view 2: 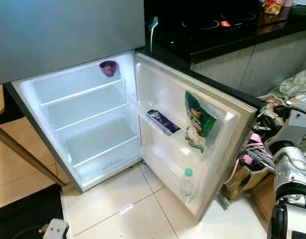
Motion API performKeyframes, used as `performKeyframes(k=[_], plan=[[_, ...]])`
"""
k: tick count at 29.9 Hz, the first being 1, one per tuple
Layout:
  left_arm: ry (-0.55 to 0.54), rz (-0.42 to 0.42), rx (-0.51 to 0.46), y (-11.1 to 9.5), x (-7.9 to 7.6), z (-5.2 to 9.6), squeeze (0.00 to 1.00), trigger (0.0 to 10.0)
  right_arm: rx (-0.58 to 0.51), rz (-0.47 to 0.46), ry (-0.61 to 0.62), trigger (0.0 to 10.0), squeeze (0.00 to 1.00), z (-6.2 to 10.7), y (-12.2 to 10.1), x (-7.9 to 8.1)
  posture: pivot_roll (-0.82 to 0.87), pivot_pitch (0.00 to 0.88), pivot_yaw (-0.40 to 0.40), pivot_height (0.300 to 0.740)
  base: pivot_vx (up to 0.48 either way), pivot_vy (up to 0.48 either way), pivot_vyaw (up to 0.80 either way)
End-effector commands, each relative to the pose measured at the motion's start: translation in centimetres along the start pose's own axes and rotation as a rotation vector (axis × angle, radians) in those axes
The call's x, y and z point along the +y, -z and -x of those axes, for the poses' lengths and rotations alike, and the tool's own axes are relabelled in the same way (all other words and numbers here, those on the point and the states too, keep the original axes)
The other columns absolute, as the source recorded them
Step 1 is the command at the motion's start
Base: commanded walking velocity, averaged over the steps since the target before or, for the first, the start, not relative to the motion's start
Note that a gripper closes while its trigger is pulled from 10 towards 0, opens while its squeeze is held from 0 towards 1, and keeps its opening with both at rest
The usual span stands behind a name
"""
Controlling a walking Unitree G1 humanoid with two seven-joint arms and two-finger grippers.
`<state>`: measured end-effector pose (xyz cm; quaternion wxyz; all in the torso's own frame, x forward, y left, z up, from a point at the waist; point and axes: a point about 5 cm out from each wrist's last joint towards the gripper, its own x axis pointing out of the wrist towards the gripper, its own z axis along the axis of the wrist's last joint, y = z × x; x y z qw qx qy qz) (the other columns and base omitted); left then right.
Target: Restocking fridge
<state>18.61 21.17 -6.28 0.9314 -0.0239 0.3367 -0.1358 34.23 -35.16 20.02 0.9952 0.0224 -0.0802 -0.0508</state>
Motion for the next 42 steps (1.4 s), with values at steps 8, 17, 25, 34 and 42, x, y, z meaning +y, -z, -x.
performKeyframes(k=[8, 17, 25, 34, 42], plan=[[-0.010, -0.005, 0.067, 1.8, 0.3, 0.9, 0.00, 10.0, 0.004, -0.053, -0.390, 10.0, 0.00, -0.4, -0.3, 2.8, -0.04, 0.131, 0.058, 0.740, 0.000, 0.000, 0.00], [-0.013, 0.004, 0.135, 3.6, -0.1, 1.7, 0.00, 10.0, 0.063, -0.061, -0.682, 10.0, 0.00, 0.3, 1.7, 6.1, -0.06, 0.135, 0.049, 0.740, 0.000, 0.000, 0.00], [-0.005, 0.010, 0.170, 4.5, -0.6, 1.9, 0.00, 10.0, 0.056, -0.241, -1.331, 10.0, 0.00, 5.6, 4.4, 18.2, -0.06, 0.129, 0.051, 0.740, 0.000, 0.000, 0.00], [-0.001, 0.006, 0.179, 4.6, -1.0, 1.7, 0.00, 10.0, 0.002, -0.359, -1.093, 10.0, 0.00, 4.6, 6.2, 19.2, -0.07, 0.116, 0.043, 0.740, 0.000, 0.000, 0.00], [-0.001, 0.010, 0.195, 5.0, -1.3, 1.8, 0.00, 10.0, 0.308, -0.205, -0.652, 10.0, 0.00, 5.7, 11.9, 13.5, -0.07, 0.114, 0.037, 0.740, 0.000, 0.000, 0.00]])
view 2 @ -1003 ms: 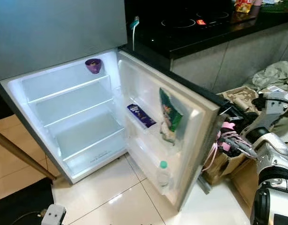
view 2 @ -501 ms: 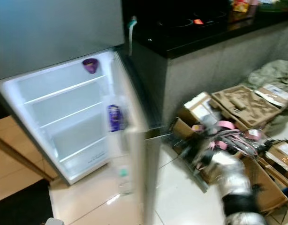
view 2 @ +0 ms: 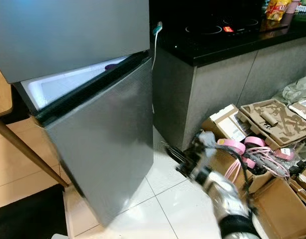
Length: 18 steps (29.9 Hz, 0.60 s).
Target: Restocking fridge
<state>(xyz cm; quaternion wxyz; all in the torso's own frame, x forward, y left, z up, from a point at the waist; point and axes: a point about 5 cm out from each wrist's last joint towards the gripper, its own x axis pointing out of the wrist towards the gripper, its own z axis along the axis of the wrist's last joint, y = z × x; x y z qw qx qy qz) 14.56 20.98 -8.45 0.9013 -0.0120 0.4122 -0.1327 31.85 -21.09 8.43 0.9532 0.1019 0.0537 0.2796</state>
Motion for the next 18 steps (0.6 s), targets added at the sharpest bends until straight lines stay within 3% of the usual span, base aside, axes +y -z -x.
performKeyframes(k=[1, 5, 9, 12, 15, 18], plan=[[0.009, 0.008, 0.033, 0.8, -0.5, 0.1, 0.00, 10.0, 0.070, -0.008, 0.060, 10.0, 0.00, 0.6, 1.5, -0.3, -0.08, 0.110, 0.034, 0.740, 0.000, 0.000, 0.00], [0.008, 0.011, 0.037, 0.9, -0.6, 0.0, 0.00, 10.0, 0.181, -0.022, 0.180, 10.0, 0.00, 2.4, 4.1, -1.2, -0.07, 0.108, 0.031, 0.740, 0.000, 0.000, 0.00], [0.010, 0.013, 0.049, 1.1, -0.9, -0.1, 0.00, 10.0, 0.391, -0.014, 0.381, 10.0, 0.00, 5.9, 8.5, -2.1, -0.08, 0.089, 0.028, 0.740, 0.000, 0.000, 0.00], [0.013, 0.011, 0.061, 1.2, -1.0, -0.1, 0.00, 10.0, 0.520, -0.031, 0.489, 10.0, 0.00, 8.4, 11.3, -1.8, -0.08, 0.082, 0.028, 0.740, 0.000, 0.000, 0.00], [0.012, 0.011, 0.065, 1.2, -1.0, -0.1, 0.00, 10.0, 0.564, -0.053, 0.518, 10.0, 0.00, 9.4, 12.3, -1.5, -0.08, 0.076, 0.026, 0.740, 0.000, 0.000, 0.00], [0.010, 0.011, 0.073, 1.3, -1.1, -0.1, 0.00, 10.0, 0.653, -0.072, 0.571, 10.0, 0.00, 11.5, 14.3, -0.8, -0.08, 0.072, 0.024, 0.740, 0.000, 0.000, 0.00]])
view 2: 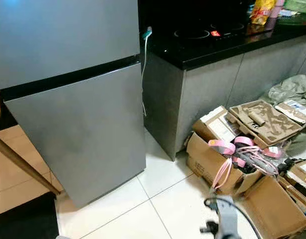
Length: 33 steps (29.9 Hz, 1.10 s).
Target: Restocking fridge
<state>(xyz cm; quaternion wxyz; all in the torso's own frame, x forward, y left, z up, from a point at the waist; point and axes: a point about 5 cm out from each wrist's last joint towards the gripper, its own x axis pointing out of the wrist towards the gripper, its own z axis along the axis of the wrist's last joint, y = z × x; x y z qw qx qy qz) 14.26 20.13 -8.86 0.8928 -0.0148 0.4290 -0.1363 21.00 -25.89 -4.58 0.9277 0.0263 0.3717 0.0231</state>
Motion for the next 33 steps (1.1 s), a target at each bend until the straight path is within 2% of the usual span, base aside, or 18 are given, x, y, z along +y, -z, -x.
performKeyframes(k=[1, 7, 16, 25, 33], plan=[[-0.002, 0.008, 0.040, 1.0, -0.3, 0.2, 0.00, 10.0, 0.070, -0.015, 0.039, 10.0, 0.00, 0.5, 2.2, 0.0, -0.08, 0.068, 0.023, 0.740, 0.000, 0.000, 0.00], [-0.001, 0.012, 0.049, 1.2, -0.5, 0.2, 0.00, 10.0, 0.116, -0.021, 0.025, 10.0, 0.00, 0.8, 3.8, 0.5, -0.07, 0.064, 0.016, 0.740, 0.000, 0.000, 0.56], [-0.012, 0.037, 0.070, 1.8, -0.9, 0.1, 0.00, 10.0, 0.172, -0.014, 0.056, 10.0, 0.00, 1.3, 4.9, 0.1, -0.07, 0.058, 0.012, 0.740, 0.000, 0.000, 0.65], [0.000, 0.071, 0.076, 2.1, -1.5, 0.1, 0.00, 10.0, 0.182, -0.012, 0.060, 10.0, 0.00, 1.3, 5.1, 0.2, -0.07, 0.056, 0.008, 0.740, 0.000, 0.000, 0.65], [-0.038, 0.098, 0.102, 2.4, -1.2, 0.1, 0.00, 10.0, 0.195, -0.006, 0.060, 10.0, 0.00, 1.5, 5.5, 0.1, -0.07, 0.038, 0.006, 0.740, 0.000, 0.000, 0.65]])
